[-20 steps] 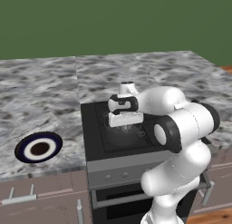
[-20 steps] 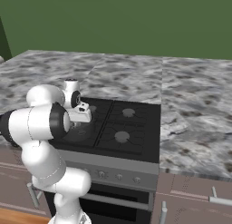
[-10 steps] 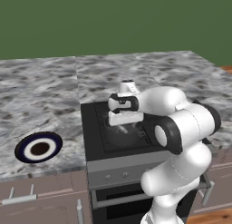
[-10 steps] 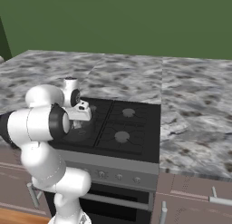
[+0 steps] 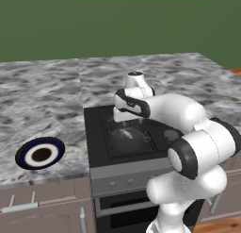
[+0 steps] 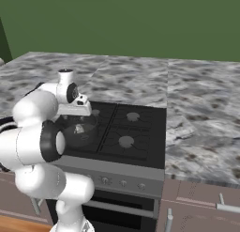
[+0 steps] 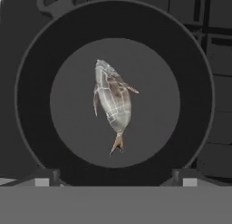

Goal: Retrieve the frozen meat and place it in the pot on a burner. Then turn the burner on.

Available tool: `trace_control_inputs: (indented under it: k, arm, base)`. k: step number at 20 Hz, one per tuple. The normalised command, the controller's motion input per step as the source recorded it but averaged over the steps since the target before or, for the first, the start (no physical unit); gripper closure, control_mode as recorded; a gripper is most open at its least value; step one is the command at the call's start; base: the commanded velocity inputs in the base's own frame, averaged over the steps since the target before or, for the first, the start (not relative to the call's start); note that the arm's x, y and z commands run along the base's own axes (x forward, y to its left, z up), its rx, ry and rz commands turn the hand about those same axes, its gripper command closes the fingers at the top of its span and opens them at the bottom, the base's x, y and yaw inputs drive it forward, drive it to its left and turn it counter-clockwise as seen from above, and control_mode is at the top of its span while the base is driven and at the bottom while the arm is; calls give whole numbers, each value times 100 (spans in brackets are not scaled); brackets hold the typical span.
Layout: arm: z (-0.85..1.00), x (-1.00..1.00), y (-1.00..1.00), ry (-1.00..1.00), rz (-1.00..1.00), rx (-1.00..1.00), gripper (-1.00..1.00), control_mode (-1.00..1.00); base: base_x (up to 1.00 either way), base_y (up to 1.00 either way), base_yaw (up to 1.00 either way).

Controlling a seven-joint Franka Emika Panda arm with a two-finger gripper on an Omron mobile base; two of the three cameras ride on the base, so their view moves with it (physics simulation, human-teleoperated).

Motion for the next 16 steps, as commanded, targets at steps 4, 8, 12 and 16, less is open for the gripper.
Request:
trace_control_inputs:
  k: [4, 8, 12, 16]
  arm:
    - [22, -73, 0, -12, 0, -3, -100, -100]
    - [12, -100, 1, -17, -2, 0, -100, -100]
    - [0, -100, 1, -2, -8, 2, -100, -100]
    - [0, -100, 2, -2, -12, 1, -100, -100]
  base:
    - [0, 0, 0]
    - [0, 0, 0]
    - [0, 0, 0]
    - [0, 0, 0]
